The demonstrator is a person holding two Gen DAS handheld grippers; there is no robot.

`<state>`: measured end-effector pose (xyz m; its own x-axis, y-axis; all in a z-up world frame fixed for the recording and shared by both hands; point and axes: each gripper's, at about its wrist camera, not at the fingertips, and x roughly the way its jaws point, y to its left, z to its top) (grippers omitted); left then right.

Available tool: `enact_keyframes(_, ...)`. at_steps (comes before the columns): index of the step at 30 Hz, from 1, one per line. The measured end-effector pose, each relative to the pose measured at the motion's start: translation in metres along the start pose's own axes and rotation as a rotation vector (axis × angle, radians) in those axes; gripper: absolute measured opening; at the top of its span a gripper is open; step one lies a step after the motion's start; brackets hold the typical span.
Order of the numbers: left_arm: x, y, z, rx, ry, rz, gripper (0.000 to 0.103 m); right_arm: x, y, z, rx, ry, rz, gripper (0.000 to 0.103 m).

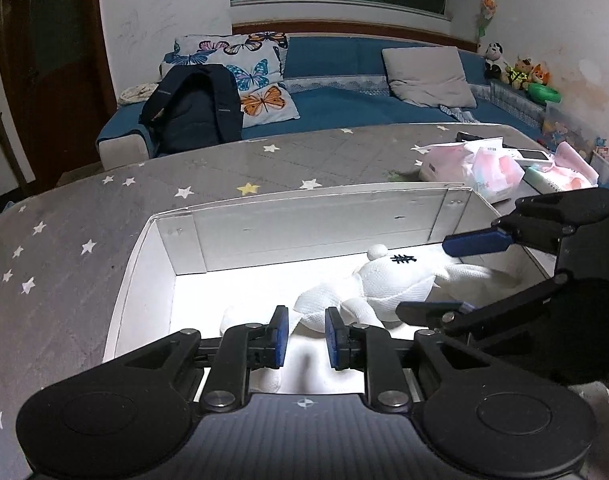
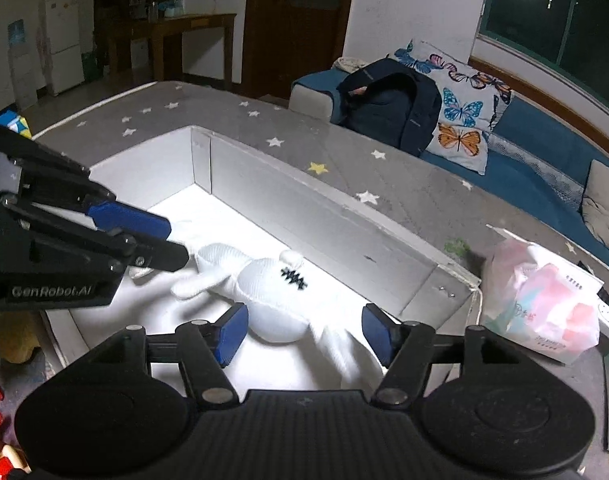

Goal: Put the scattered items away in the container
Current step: 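Carry the rabbit over the box and open the left gripper, then grasp the black-haired doll figure with the left gripper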

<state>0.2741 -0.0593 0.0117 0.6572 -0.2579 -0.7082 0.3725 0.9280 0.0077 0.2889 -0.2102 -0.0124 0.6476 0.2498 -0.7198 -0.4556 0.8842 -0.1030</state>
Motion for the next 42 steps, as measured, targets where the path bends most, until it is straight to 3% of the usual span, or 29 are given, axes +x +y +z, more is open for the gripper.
enact_keyframes(15, -0.056, -0.009, -0.014, -0.031, -0.080, 0.003, 0.025, -0.079, 0.019, -0.016, 0.052, -0.157, 0.021, 0.085)
enact_keyframes(21, -0.083, -0.010, -0.037, -0.054, -0.093, 0.012, 0.026, -0.114, 0.035, -0.038, 0.068, -0.216, 0.051, 0.086)
enact_keyframes(26, -0.096, -0.014, -0.057, -0.067, -0.075, -0.014, 0.026, -0.131, 0.051, -0.063, 0.075, -0.218, 0.082, 0.086)
enact_keyframes(28, -0.101, -0.017, -0.066, -0.066, -0.069, -0.028, 0.026, -0.137, 0.058, -0.074, 0.082, -0.214, 0.093, 0.093)
enact_keyframes(42, -0.113, -0.026, -0.116, -0.100, 0.006, -0.138, 0.029, -0.136, 0.104, -0.131, 0.114, -0.148, 0.139, 0.094)
